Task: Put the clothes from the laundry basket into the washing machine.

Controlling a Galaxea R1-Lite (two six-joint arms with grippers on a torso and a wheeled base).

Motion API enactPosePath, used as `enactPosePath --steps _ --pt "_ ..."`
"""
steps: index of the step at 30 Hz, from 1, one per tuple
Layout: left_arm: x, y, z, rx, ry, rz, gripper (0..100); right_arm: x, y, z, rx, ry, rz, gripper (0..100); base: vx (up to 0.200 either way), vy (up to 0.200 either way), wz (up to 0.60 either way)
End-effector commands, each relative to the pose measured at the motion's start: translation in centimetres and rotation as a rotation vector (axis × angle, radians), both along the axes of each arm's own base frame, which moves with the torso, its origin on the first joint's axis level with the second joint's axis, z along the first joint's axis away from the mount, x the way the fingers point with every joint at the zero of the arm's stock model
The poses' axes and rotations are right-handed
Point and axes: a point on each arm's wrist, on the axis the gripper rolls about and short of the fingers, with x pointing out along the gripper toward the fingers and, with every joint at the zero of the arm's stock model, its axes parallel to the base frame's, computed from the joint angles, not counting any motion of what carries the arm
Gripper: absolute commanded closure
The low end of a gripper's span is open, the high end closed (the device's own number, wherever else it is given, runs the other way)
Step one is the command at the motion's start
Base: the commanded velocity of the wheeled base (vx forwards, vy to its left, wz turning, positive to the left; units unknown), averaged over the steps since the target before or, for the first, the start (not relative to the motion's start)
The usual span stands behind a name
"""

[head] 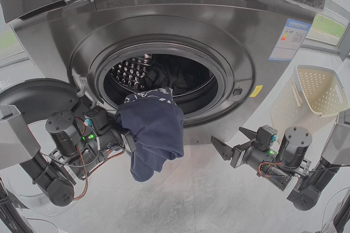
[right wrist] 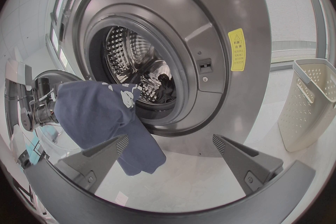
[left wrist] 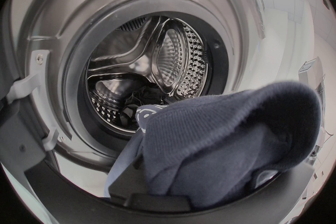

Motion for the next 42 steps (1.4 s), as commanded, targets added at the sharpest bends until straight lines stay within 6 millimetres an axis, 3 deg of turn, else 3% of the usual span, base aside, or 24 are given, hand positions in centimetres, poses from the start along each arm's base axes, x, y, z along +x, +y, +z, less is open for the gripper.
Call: enactPosePath --steps 1,15,20,26,33,42 --pt "-0.1 -0.1 -0.1 0.001 0.004 -0.003 100 -1.2 0.1 -0.9 -0.035 0.04 0.031 0 0.0 0.0 0.0" --pt "0.1 -0.5 0.0 -0.001 -0.003 -0.009 100 -2.5 0.6 -1.4 -0.059 0.064 0.076 0 0.0 0.0 0.0" --pt "0.9 -3.3 0.2 -0.044 -0.022 0.004 100 -3.0 1.2 -1.2 -0.052 0.056 0.1 0 0.0 0.0 0.0" --pt "3.6 -5.7 -1.5 -0.025 -0.039 -0.019 100 -3.0 1.1 -1.3 -0.054 0.06 0.1 0 0.0 0.0 0.0" --pt "7.2 -7.2 -3.1 -0.041 -0.048 -0.016 100 -3.1 1.2 -1.3 -0.054 0.063 0.102 0 0.0 0.0 0.0" --pt "13.9 -8.6 -1.7 -0.083 -0.113 0.078 100 -3.1 1.2 -1.4 -0.055 0.065 0.106 0 0.0 0.0 0.0"
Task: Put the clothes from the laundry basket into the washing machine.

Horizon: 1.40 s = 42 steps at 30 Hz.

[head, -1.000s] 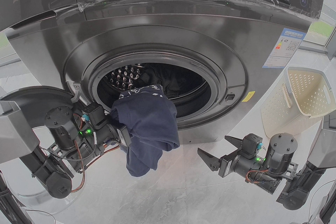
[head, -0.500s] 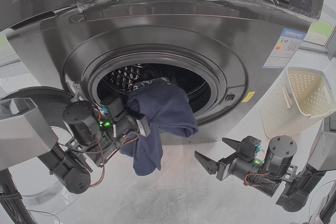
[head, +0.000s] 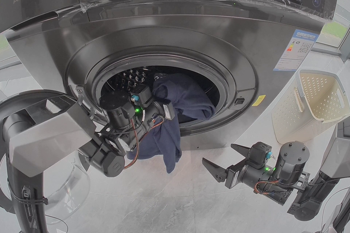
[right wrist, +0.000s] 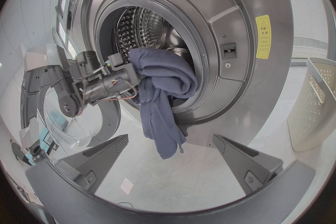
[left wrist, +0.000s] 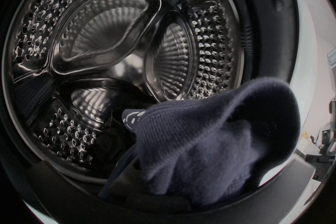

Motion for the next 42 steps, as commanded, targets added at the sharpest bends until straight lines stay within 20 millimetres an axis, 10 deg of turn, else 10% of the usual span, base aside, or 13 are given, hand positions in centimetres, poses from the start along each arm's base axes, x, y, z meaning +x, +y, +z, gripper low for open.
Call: enactPosePath --steps 1,16,25,26,42 --pt "4.6 -1.0 -1.0 0.003 0.015 0.058 100 -0.1 0.1 0.0 -0.001 0.001 0.006 0 0.0 0.0 0.0" --pt "10.9 -1.7 2.9 -0.085 -0.078 0.197 100 -0.2 0.1 -0.3 -0.01 0.011 0.009 0 0.0 0.0 0.0" --pt "10.9 -1.6 2.7 -0.09 -0.062 0.211 100 -0.4 0.3 -0.3 -0.008 0.008 0.018 0 0.0 0.0 0.0" --pt "10.8 -1.6 2.6 -0.087 -0.052 0.211 0 -0.4 0.3 -0.3 -0.008 0.008 0.018 0 0.0 0.0 0.0" --pt "5.7 -0.1 1.2 -0.03 0.277 0.141 0 -0.4 0.3 -0.3 -0.008 0.01 0.018 0 0.0 0.0 0.0"
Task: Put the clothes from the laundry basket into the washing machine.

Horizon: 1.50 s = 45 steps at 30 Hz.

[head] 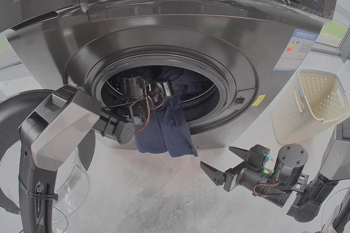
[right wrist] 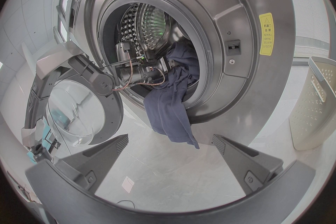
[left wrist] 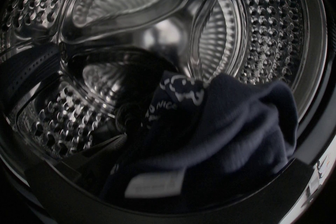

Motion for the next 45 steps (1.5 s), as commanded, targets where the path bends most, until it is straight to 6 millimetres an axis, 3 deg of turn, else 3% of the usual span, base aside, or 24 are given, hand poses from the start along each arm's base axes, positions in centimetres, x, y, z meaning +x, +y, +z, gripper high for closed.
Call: enactPosePath --steps 1,5,12,22,23,26,37,45 --pt "-2.4 0.5 0.2 0.029 0.074 -0.033 0 0.0 0.0 -0.1 -0.002 0.002 0.0 0 0.0 0.0 0.0" --pt "-3.6 0.2 -1.7 0.069 0.14 -0.056 0 0.0 0.0 -0.1 -0.003 0.003 0.0 0 0.0 0.0 0.0" --pt "-5.2 0.6 -3.1 0.138 0.207 -0.066 0 -0.1 0.0 -0.1 -0.003 0.003 0.002 0 0.0 0.0 0.0" --pt "-4.7 1.1 -5.1 0.199 0.237 -0.05 0 -0.1 0.0 0.0 0.001 0.001 0.005 0 0.0 0.0 0.0" --pt "-4.5 1.2 -5.1 0.199 0.235 -0.046 100 -0.1 0.0 0.0 0.001 0.001 0.005 0 0.0 0.0 0.0" --pt "-4.0 1.0 -5.0 0.194 0.226 -0.049 100 -0.1 0.0 0.0 0.001 0.001 0.005 0 0.0 0.0 0.0" --pt "-1.9 -0.5 -1.3 0.096 0.122 -0.053 100 0.0 0.1 0.2 0.007 -0.005 0.003 0 0.0 0.0 0.0" --pt "1.3 -2.0 2.2 -0.071 -0.1 0.011 100 0.0 0.1 0.2 0.009 -0.008 0.003 0 0.0 0.0 0.0"
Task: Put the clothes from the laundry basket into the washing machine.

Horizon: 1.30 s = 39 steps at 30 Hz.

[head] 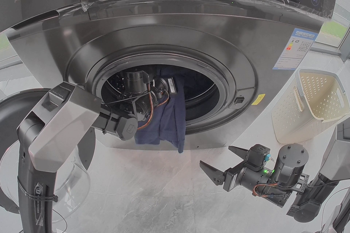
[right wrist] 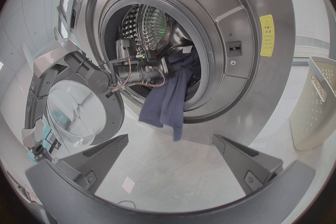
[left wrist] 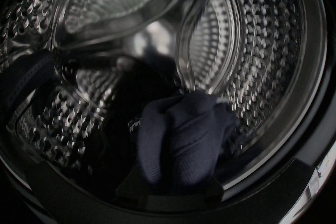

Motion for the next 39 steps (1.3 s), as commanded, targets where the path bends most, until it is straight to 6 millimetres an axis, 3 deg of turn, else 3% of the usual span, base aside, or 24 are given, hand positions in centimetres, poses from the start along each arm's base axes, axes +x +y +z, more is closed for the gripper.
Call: enactPosePath --steps 1,7,8,20,31,32,39 --pt "2.0 -1.1 0.9 -0.086 -0.115 0.038 100 0.0 0.0 0.1 0.003 -0.003 0.0 0 0.0 0.0 0.0" --pt "1.8 -1.3 0.4 -0.08 -0.101 0.04 100 0.0 0.0 0.1 0.002 -0.002 0.0 0 0.0 0.0 0.0" --pt "1.8 -1.3 0.3 -0.077 -0.097 0.04 0 0.0 0.0 0.1 0.002 -0.002 0.0 0 0.0 0.0 0.0" --pt "-2.8 0.6 -0.9 0.04 0.084 0.011 0 0.0 0.0 0.0 0.0 0.0 0.002 0 0.0 0.0 0.0" --pt "-2.3 0.8 -4.6 0.123 0.165 0.006 0 -0.1 0.0 -0.1 -0.003 0.002 0.002 0 0.0 0.0 0.0" --pt "-2.3 0.8 -4.6 0.124 0.166 0.004 100 -0.1 0.0 -0.1 -0.003 0.002 0.002 0 0.0 0.0 0.0" --pt "-1.2 -0.2 -5.5 0.115 0.155 -0.02 100 -0.1 0.0 -0.1 -0.003 0.002 0.002 0 0.0 0.0 0.0"
